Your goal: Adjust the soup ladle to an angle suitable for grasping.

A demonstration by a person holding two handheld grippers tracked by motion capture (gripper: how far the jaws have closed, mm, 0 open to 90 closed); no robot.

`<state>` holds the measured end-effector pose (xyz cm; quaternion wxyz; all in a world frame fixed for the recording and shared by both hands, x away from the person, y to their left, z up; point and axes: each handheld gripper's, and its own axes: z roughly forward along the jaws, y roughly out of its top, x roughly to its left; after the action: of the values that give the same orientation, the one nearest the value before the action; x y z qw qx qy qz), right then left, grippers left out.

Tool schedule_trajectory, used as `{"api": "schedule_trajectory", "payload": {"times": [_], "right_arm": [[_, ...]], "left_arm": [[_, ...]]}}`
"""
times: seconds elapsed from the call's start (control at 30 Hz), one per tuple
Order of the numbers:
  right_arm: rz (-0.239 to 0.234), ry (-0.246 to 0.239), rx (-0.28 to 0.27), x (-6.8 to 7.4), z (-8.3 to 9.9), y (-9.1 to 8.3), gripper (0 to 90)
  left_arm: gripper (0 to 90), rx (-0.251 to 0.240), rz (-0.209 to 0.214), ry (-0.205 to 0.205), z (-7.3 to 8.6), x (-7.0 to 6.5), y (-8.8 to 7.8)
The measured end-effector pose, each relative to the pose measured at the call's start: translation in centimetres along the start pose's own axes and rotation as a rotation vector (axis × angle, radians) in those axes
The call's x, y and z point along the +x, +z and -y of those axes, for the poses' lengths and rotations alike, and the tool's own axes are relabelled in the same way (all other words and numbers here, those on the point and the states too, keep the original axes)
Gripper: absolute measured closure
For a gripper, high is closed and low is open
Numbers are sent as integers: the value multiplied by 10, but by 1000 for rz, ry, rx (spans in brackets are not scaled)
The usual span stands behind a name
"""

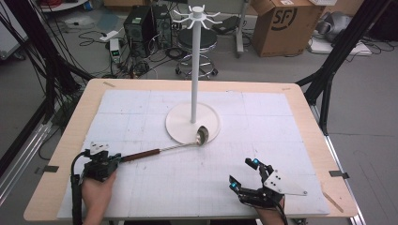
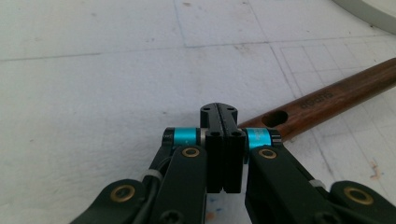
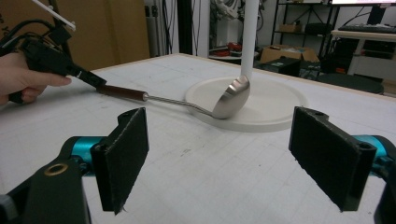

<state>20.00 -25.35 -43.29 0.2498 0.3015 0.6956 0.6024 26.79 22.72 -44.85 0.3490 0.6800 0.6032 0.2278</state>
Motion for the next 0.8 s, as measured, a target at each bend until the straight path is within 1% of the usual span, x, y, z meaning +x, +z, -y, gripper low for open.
{"api": "schedule_trajectory", "payload": {"times": [0.07, 0.2, 0.23, 0.27, 0.3, 0.33, 0.37, 0.4, 0.47, 0.53, 0.6, 0.7, 0.8], "right_arm": [[2, 3, 0, 0, 0, -1, 195], [8, 4, 0, -1, 0, -2, 196], [11, 7, 2, -1, 0, -4, 196], [14, -3, 2, -2, 0, -4, 197], [14, -3, 2, -2, 0, -4, 197], [15, 3, 3, -2, 0, -5, 197], [16, 0, -1, -3, 0, -7, 197], [16, 0, -1, -3, 0, -7, 197], [22, 4, -3, -4, 1, -8, 197], [21, 5, -3, -4, 1, -8, 197], [21, 3, -4, -4, 1, -8, 198], [15, -4, -1, -2, 0, -7, 198], [12, -10, 1, 0, 0, -5, 199]], "left_arm": [[896, -4, -6, 1, -2, -8, 3], [885, -12, 4, -10, -5, -21, 12], [851, -14, 6, -9, -6, -24, 13], [834, -15, 15, -21, -7, -26, 14], [834, -16, 14, -23, -7, -27, 13], [843, -17, 10, -20, -7, -26, 12], [897, -24, 4, -21, -5, -25, 9], [897, -31, -7, -26, -3, -22, 6], [900, -18, -19, -39, 1, -15, 2], [900, -22, -22, -64, 5, -6, -4], [900, -20, -16, -73, 8, -3, -9], [900, -23, -3, -69, 10, -5, -14], [900, -10, 8, -47, 11, -11, -12]]}}
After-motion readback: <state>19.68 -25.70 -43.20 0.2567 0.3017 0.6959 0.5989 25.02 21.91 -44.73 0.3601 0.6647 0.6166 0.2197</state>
